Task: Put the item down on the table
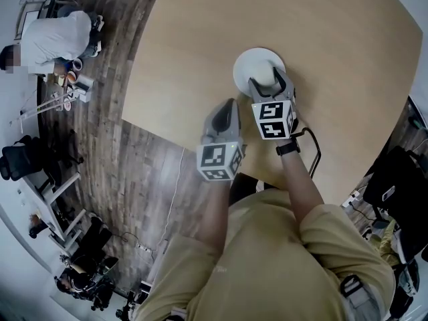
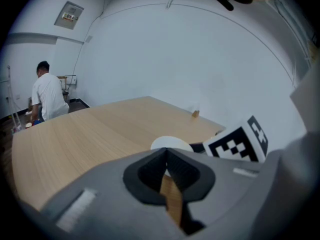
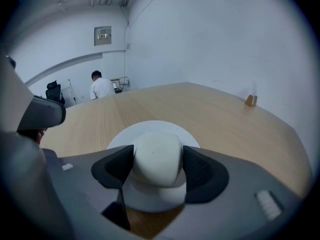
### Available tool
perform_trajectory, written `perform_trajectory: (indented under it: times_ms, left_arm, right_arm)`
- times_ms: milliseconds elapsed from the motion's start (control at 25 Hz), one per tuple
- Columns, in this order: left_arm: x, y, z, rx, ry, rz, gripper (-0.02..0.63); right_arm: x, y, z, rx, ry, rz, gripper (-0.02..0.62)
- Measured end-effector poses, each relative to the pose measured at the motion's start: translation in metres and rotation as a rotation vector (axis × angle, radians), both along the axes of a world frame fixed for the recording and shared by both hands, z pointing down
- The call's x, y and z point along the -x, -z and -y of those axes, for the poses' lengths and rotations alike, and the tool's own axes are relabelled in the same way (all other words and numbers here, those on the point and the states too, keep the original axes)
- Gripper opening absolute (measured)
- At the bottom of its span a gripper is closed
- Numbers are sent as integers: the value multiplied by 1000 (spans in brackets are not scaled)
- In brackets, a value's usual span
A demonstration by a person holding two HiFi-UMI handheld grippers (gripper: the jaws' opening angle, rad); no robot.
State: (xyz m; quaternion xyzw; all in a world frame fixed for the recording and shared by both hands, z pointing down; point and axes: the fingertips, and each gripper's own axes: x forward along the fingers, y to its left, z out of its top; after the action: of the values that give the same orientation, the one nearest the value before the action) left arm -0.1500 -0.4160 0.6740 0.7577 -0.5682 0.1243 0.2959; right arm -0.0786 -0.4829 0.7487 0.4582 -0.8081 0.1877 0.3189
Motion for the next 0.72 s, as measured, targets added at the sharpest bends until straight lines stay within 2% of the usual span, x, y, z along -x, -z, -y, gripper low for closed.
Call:
perform_trajectory:
  times_ms: [120, 320, 520, 640, 720]
  left_arm:
    - [3, 12, -4, -21, -2, 0, 2]
    - [16, 41, -19, -61, 8, 1, 2]
    - [23, 83, -27, -156, 19, 6, 2]
    - [23, 109, -42, -200, -7, 50, 2]
    - [19, 125, -50, -233, -18, 50, 2]
  right_arm:
    - [-3, 14, 1, -35, -14, -18, 333]
    - [-2, 57, -13, -75, -23, 45, 328]
    - [-17, 108, -45, -138, -58, 63, 264]
    - [-25, 137, -78, -171, -76, 78, 227]
    - [-29, 154, -96, -199, -91, 106, 201]
